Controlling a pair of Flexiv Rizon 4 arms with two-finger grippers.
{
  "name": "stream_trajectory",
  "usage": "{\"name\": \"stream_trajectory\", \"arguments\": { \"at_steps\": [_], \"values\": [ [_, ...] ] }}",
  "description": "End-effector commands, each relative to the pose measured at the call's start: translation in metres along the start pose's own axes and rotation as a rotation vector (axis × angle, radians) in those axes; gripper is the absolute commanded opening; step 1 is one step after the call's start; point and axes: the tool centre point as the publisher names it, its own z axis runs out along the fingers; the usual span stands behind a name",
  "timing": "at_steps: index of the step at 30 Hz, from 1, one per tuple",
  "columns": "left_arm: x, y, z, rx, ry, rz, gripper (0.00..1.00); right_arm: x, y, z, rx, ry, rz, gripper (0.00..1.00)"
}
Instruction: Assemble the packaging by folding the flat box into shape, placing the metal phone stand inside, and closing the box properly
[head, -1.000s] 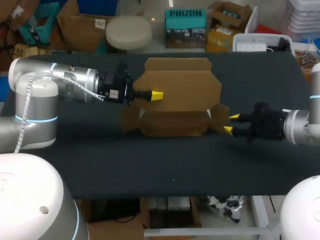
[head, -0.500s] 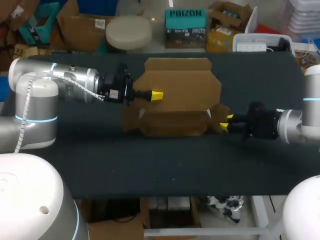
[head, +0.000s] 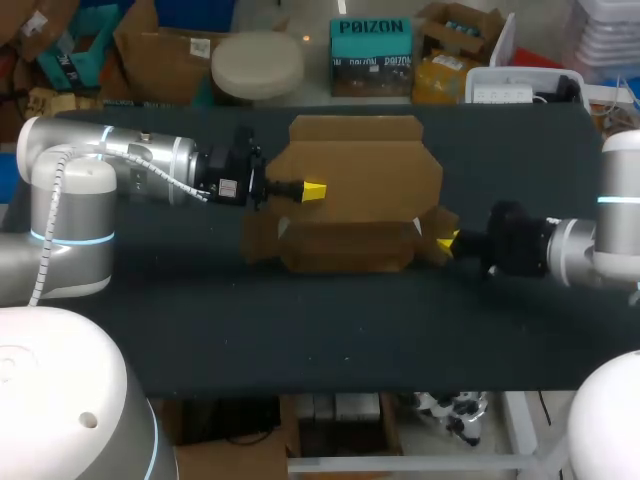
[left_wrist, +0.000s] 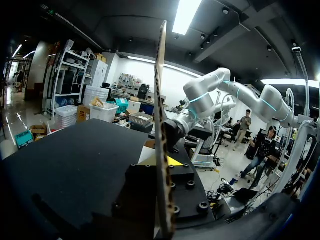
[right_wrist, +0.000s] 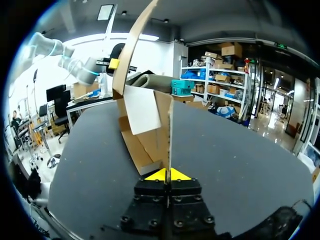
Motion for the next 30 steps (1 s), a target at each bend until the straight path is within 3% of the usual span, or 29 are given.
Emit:
{"name": "stream_trajectory", "arguments": {
  "at_steps": [1, 30],
  "values": [
    [-0.001, 0.004, 0.001, -0.003, 0.004, 0.000, 0.00, 0.007, 0.000, 0.004, -0.009, -0.021, 0.001, 0.00],
    [-0.001, 0.004, 0.001, -0.003, 0.004, 0.000, 0.00, 0.031, 0.001, 0.013, -0.010, -0.141, 0.083, 0.00]
  ]
}}
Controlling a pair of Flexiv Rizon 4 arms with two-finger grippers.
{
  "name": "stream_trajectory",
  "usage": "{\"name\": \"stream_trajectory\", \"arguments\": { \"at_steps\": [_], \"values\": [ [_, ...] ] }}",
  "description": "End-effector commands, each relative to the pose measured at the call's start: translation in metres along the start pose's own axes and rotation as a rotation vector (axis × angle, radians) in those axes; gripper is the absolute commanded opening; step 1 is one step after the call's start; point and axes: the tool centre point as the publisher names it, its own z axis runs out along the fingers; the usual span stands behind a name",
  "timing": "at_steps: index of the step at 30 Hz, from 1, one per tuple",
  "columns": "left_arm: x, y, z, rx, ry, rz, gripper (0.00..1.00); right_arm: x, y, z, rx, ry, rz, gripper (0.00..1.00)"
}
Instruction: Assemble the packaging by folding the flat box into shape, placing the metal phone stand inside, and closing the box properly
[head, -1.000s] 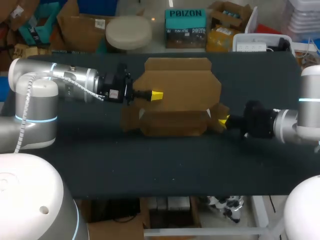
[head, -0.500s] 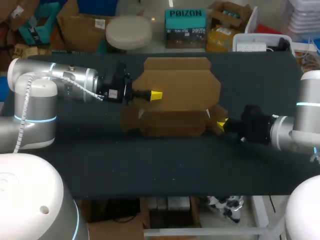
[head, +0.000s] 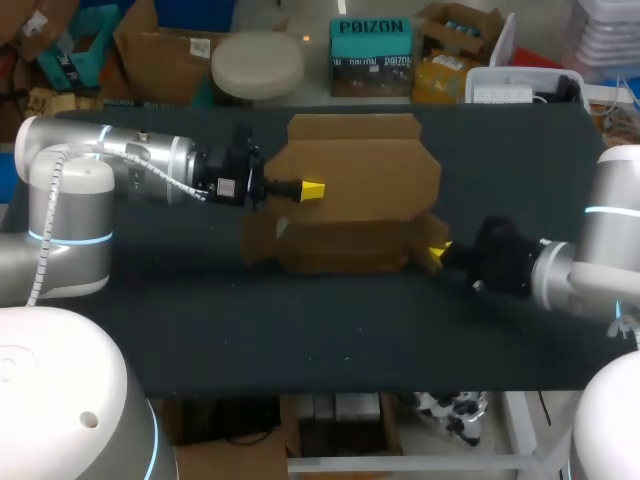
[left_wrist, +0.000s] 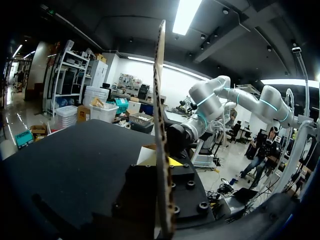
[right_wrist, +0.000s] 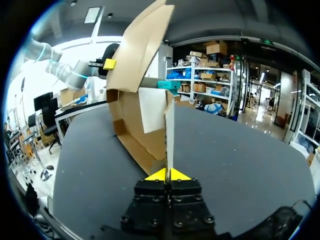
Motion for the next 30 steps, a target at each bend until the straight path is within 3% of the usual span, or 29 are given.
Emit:
{"name": "stream_trajectory", "arguments": {
  "at_steps": [1, 5, 8, 12, 19, 30],
  "values": [
    [-0.002, 0.004, 0.004, -0.003, 0.004, -0.001, 0.00, 0.008, 0.001, 0.010, -0.001, -0.029, 0.005, 0.00],
    [-0.002, 0.004, 0.004, -0.003, 0.004, -0.001, 0.00, 0.009, 0.000, 0.012, -0.001, -0.040, 0.014, 0.09],
    [-0.002, 0.004, 0.004, -0.003, 0.004, -0.001, 0.00, 0.011, 0.000, 0.013, -0.001, -0.049, 0.024, 0.07],
    [-0.002, 0.004, 0.004, -0.003, 0.004, -0.001, 0.00, 0.013, 0.001, 0.015, -0.001, -0.058, 0.034, 0.13],
    [-0.002, 0.004, 0.004, -0.003, 0.004, -0.001, 0.00, 0.019, 0.004, 0.018, 0.003, -0.069, 0.036, 0.37],
    [-0.002, 0.004, 0.004, -0.003, 0.004, -0.001, 0.00, 0.037, 0.009, 0.024, 0.000, -0.065, 0.038, 0.43]
  ]
}}
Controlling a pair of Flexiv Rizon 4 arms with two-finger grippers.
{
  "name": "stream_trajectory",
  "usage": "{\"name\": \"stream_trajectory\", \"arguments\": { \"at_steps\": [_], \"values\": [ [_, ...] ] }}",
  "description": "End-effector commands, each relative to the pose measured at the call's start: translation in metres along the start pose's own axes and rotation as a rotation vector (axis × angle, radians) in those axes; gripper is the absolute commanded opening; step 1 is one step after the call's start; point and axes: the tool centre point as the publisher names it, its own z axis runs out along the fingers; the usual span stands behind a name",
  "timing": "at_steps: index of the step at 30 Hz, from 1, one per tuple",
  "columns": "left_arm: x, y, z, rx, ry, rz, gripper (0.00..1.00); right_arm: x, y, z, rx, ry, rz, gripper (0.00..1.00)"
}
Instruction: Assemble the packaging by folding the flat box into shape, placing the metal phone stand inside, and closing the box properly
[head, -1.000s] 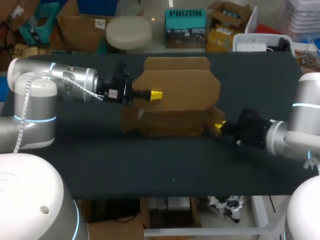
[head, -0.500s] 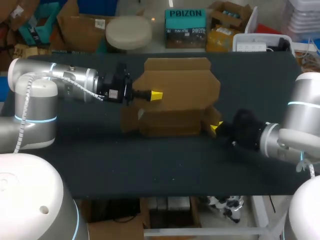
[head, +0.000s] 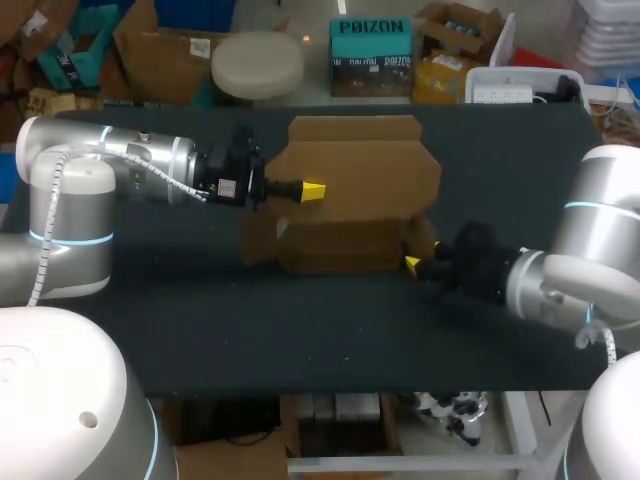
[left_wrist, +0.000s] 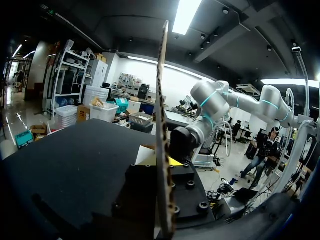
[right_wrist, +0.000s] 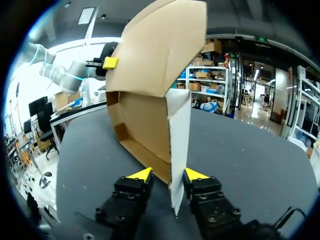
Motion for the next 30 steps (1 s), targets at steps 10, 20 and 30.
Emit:
{"name": "stream_trajectory", "arguments": {
  "at_steps": [10, 20, 30],
  "values": [
    [-0.002, 0.004, 0.002, -0.003, 0.004, -0.001, 0.00, 0.025, 0.004, 0.016, 0.000, -0.009, 0.008, 0.46],
    [-0.002, 0.004, 0.002, -0.003, 0.004, -0.001, 0.00, 0.034, 0.011, 0.019, -0.012, -0.006, 0.005, 0.49],
    [-0.002, 0.004, 0.002, -0.003, 0.004, -0.001, 0.00, 0.035, 0.005, 0.008, -0.003, -0.035, 0.010, 0.50]
  ]
}}
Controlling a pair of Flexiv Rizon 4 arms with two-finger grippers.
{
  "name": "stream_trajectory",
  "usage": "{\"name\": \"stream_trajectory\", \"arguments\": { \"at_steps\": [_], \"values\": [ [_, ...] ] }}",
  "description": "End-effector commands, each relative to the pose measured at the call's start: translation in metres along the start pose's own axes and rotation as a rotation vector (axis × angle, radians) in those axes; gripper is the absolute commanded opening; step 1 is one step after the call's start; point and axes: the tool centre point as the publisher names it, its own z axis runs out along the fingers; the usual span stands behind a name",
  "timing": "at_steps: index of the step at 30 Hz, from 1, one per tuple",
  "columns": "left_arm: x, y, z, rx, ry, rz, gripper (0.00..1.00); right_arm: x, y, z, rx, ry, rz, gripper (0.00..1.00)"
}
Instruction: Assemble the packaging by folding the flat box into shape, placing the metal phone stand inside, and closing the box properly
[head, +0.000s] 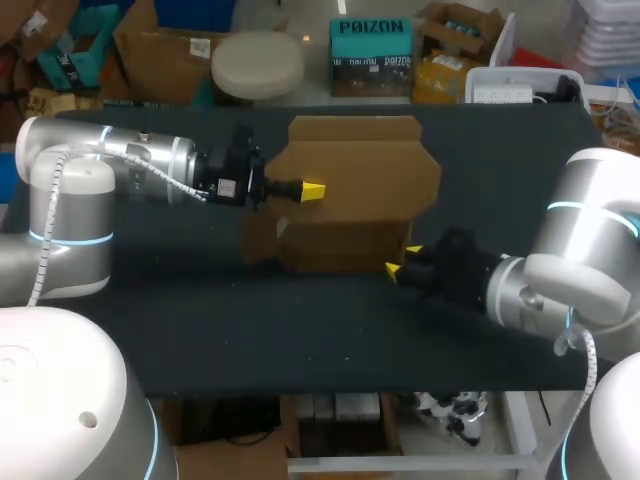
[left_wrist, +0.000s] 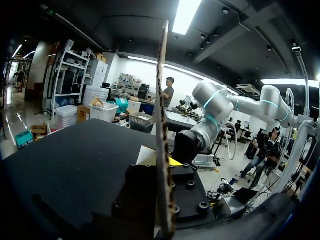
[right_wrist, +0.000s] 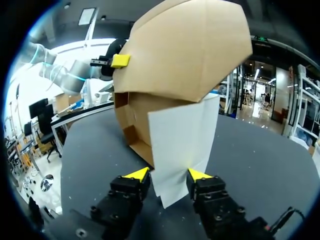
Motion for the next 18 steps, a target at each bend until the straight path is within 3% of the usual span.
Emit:
{"name": "stream_trajectory", "arguments": {
  "at_steps": [1, 18],
  "values": [
    [-0.002, 0.003, 0.003, -0.003, 0.004, -0.001, 0.00, 0.006, -0.001, -0.004, -0.001, -0.041, -0.002, 0.50],
    [-0.002, 0.003, 0.003, -0.003, 0.004, -0.001, 0.00, -0.010, -0.016, -0.044, 0.011, -0.029, -0.025, 0.51]
  ]
}}
